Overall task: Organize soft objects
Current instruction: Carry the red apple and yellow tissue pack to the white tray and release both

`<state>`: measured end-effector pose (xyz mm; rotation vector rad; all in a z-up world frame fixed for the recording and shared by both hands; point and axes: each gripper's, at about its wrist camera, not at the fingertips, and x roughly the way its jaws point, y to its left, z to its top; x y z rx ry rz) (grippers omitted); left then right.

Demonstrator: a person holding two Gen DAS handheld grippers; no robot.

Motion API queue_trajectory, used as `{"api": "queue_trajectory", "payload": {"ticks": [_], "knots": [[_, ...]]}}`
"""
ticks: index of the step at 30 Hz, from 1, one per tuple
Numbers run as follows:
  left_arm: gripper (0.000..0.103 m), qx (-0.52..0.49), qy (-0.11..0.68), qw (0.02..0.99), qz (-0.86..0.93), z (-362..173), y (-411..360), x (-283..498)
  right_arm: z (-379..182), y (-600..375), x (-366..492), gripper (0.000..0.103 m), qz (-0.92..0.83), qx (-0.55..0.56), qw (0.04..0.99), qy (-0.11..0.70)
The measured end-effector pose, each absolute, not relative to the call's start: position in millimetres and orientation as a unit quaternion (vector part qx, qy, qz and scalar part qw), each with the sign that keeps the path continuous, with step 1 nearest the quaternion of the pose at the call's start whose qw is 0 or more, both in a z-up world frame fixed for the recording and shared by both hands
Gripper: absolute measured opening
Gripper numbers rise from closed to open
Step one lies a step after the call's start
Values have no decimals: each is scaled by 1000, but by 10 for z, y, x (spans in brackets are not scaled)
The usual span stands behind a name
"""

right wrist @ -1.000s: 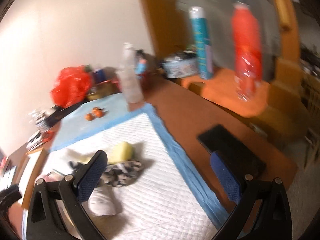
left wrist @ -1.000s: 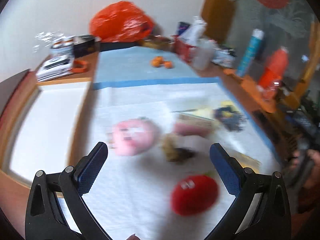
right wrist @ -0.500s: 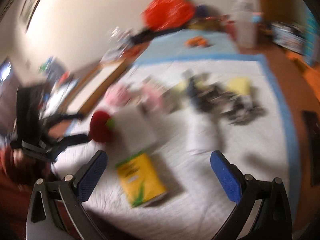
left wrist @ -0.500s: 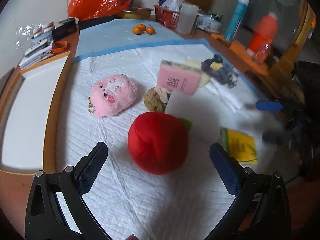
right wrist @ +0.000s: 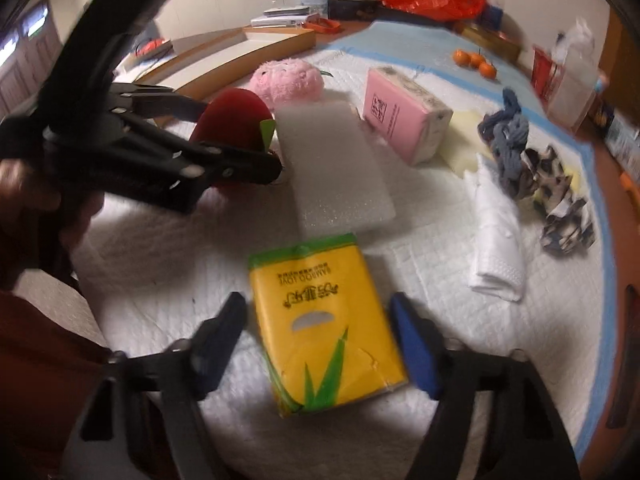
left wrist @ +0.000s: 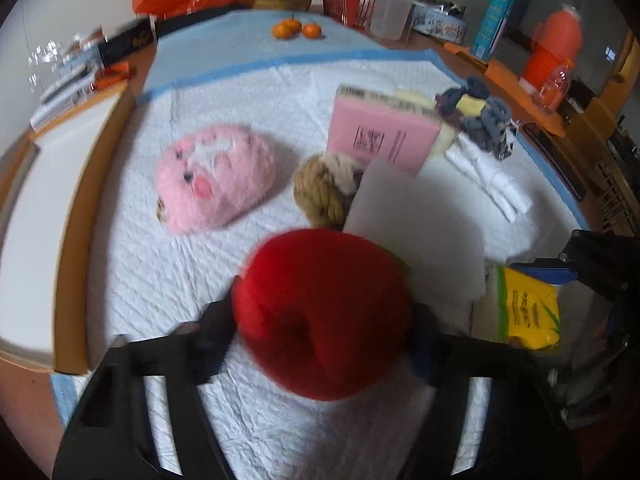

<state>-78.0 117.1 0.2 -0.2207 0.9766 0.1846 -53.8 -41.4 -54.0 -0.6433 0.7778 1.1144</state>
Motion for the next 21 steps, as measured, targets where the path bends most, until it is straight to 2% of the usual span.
{"api": "queue_trajectory", "payload": {"ticks": [1, 2, 4, 9, 15, 21], "knots": [[60, -103, 461, 877, 89, 19, 1164, -821, -522, -439, -540, 51, 506, -297, 731, 349], [59, -102, 460, 878, 90, 25, 1157, -847, -500, -475, -523, 50, 510, -294, 727, 354], [58, -101, 451, 882, 93, 82, 1156, -922, -425, -537, -461, 50, 518, -278, 723, 363], [58, -101, 397, 904, 123, 498, 1209, -1149, 67, -731, -402, 50, 519, -215, 762, 322], [58, -91, 320, 915, 228, 1304, 1577, -1176, 949, -706, -281, 50, 519, -85, 816, 239], [58, -103, 277, 906, 302, 1630, 1818, -1387, 1446, -389, -363, 51, 495, -17, 853, 167]]}}
